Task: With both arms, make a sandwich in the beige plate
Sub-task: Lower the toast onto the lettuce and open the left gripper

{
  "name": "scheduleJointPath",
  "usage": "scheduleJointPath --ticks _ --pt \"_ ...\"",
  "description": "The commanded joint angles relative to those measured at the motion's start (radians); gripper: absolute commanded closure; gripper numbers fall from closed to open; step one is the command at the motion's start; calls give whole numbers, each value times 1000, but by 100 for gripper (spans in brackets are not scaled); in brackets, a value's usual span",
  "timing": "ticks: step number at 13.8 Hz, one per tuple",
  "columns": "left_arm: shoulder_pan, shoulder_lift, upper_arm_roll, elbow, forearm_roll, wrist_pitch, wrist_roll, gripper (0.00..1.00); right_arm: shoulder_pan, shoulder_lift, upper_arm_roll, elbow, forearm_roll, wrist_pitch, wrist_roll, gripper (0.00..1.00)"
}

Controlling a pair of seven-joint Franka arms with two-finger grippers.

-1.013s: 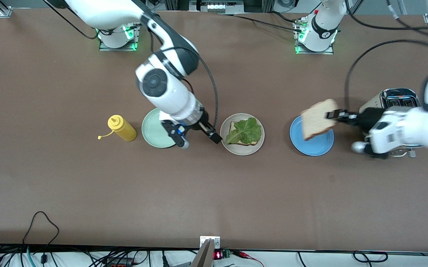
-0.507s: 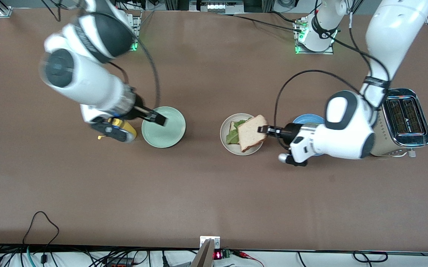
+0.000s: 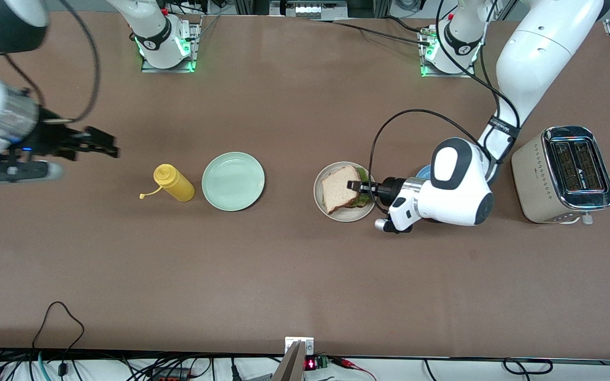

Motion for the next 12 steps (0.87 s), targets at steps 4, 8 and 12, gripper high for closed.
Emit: scheduleJointPath --ticks 4,8,12 --pt "15 -17 1 -98 -36 15 16 100 86 -51 -144 -39 -101 -4 -150 0" --pt "16 -15 2 -95 -33 14 21 99 98 -34 -137 -42 -100 -71 -147 0" --pt "52 8 7 -97 -36 9 123 97 151 -41 -173 -70 -109 -52 -145 0"
